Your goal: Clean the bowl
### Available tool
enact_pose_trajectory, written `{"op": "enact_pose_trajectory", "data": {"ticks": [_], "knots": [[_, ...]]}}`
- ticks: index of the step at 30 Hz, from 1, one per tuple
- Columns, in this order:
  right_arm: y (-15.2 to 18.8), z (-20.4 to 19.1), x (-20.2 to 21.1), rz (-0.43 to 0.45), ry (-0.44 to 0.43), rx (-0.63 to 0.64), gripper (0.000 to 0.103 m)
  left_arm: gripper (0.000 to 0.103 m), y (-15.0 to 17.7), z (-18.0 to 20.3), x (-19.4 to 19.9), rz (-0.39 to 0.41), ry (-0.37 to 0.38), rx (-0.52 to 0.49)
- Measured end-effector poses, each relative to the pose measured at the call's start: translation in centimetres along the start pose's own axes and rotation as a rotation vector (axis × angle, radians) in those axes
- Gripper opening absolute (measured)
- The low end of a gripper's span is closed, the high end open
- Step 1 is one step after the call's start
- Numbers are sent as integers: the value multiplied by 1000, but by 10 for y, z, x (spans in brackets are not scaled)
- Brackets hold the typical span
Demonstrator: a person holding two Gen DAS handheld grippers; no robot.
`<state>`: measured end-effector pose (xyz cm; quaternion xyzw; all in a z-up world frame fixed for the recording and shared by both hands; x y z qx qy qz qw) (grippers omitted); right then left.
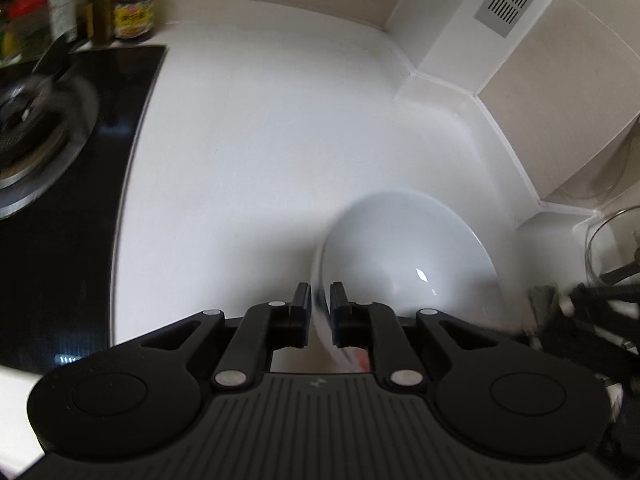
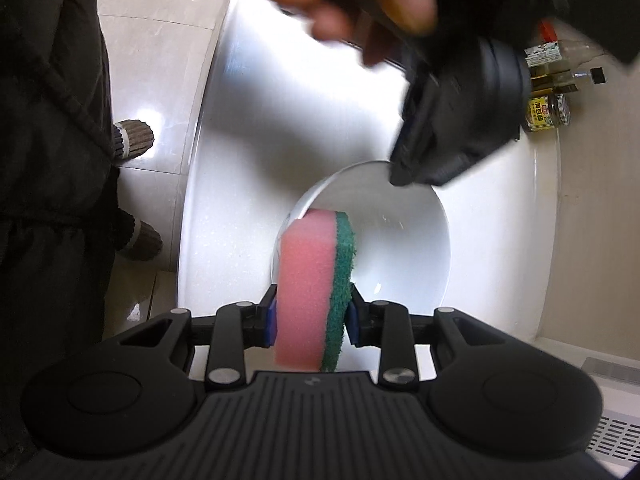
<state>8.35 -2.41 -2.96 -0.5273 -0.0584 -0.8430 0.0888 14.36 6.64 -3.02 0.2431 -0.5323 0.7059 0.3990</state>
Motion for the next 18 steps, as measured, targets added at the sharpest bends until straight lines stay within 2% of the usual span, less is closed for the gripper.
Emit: {"op": "enact_pose_trajectory", "data": {"ticks": [5,9,14,18], "knots": [[-3,-1,4,4,6,29,28,9,-10,7,-13,-1,-18,-76],[-4,2,1,-3,24,38,28,7,-31,12,-33,-23,27,-138],[10,16,-2,-16,5,8,28,8,-34,16,-36,-41,33,-89],[8,7,1,-15,7,-2,28,9,-21,14,-19,-29,39,-31]]}}
Point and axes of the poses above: each gripper's, at about its wrist camera, not at the fingertips, and x roughly against the way its jaws point, z to its right, y to its underside, the point moved 3 cm from there along -x, roughly the way its jaws point, and after that the axes turned 6 degrees about z, right-handed, at the moved point
